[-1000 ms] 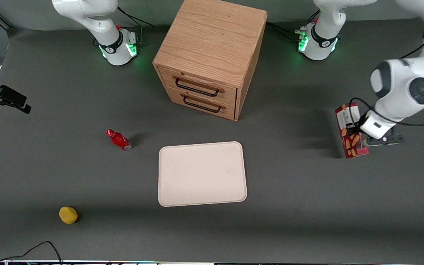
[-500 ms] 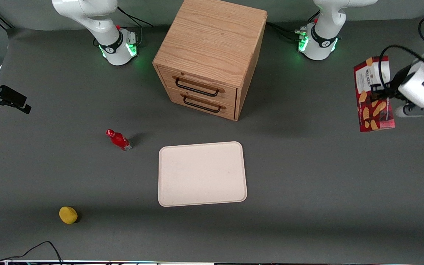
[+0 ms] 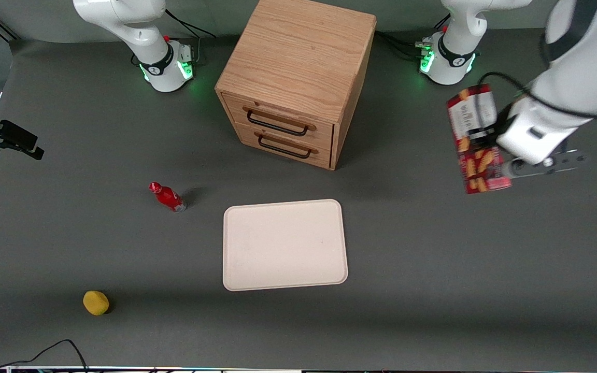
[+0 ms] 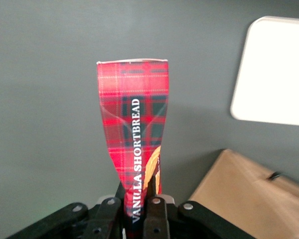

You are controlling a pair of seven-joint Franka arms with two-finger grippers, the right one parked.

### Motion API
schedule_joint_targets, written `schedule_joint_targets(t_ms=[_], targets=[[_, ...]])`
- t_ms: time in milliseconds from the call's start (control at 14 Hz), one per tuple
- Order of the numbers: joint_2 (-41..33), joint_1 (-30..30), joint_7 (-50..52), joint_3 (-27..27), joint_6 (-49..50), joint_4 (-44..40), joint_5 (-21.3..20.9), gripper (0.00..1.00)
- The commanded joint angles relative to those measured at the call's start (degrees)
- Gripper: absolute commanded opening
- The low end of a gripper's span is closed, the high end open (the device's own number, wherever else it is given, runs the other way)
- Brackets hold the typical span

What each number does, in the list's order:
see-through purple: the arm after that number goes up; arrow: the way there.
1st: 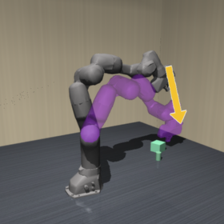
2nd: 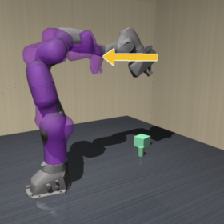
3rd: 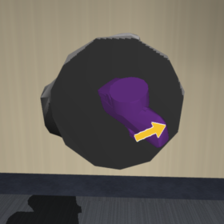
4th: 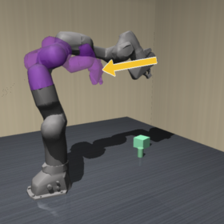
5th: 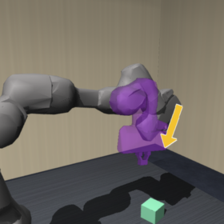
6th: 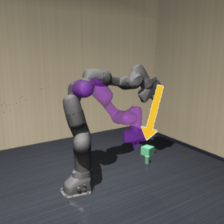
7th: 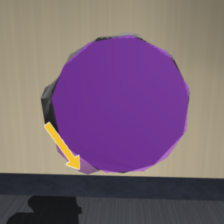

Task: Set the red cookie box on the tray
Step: 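Carry the held box over the white tray with the left gripper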

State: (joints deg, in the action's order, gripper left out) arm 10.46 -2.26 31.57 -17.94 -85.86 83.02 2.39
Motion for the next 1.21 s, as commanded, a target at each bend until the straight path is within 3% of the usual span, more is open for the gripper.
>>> schedule_joint_targets(t_ms=[0, 214, 500, 929, 1143], targets=[[10.53, -2.82, 14.52, -6.82, -6.21, -9.1, -2.89, 0.04], [17.12, -8.52, 24.74, -8.86, -16.51, -11.03, -9.22, 0.04], [29.76, -17.4, 35.81, -8.25, -18.73, -22.34, -21.17, 0.04], [37.52, -21.99, 45.49, -7.55, -24.52, -24.14, -29.71, 0.04], [40.6, -24.53, 46.74, -4.13, -27.77, -23.87, -32.78, 0.04]])
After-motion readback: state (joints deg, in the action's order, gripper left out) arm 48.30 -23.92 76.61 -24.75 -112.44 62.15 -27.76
